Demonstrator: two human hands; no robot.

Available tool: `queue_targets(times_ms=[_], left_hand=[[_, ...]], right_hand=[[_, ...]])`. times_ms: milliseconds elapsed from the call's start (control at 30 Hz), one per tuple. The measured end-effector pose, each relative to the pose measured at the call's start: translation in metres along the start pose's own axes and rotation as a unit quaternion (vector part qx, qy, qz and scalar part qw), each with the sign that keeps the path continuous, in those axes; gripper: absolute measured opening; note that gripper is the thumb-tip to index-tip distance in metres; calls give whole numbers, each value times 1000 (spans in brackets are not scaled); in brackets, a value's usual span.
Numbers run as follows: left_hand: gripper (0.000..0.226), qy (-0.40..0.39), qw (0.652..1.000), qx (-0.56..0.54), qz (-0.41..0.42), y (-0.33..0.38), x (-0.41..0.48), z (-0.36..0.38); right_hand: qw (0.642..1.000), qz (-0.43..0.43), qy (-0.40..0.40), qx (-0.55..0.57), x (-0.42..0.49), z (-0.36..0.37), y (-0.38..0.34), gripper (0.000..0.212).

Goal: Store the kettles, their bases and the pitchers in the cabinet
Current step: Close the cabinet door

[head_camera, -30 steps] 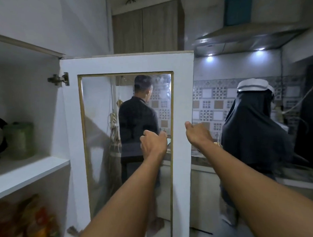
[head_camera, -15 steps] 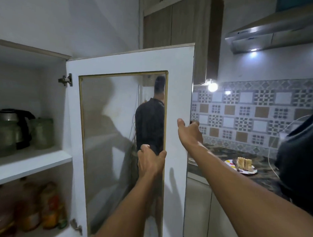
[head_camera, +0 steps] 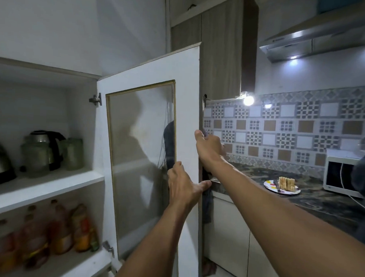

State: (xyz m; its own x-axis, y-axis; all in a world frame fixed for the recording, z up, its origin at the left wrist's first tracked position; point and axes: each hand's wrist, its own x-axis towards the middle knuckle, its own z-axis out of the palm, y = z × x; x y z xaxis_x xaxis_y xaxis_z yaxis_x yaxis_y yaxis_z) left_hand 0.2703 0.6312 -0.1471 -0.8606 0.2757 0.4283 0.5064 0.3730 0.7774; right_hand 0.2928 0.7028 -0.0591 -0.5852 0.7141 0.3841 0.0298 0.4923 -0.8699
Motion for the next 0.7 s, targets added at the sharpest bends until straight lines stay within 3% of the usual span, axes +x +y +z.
queue_targets(times_ms=[100, 233, 333, 500, 600, 700], left_hand=[[103, 23, 1000, 10, 3, -6, -29, -33], [97, 71, 997, -6, -16, -22, -63, -92], [76, 130, 991, 5, -14, -28, -79, -144], [21, 257, 964, 36, -55, -55, -91, -225], [3, 314, 942, 72, -96, -79, -95, -274], [5, 363, 915, 101, -147, -103, -89, -318]], right_hand=[[999, -33, -11, 10, -45, 10, -23, 49], [995, -80, -57, 30, -101, 29, -61, 49], [985, -129, -96, 60, -135, 54, -94, 49], [954, -207, -188, 108, -179, 111, -148, 47], [929, -246, -245, 132, -193, 151, -177, 41], [906, -282, -286, 134, -201, 196, -202, 49]])
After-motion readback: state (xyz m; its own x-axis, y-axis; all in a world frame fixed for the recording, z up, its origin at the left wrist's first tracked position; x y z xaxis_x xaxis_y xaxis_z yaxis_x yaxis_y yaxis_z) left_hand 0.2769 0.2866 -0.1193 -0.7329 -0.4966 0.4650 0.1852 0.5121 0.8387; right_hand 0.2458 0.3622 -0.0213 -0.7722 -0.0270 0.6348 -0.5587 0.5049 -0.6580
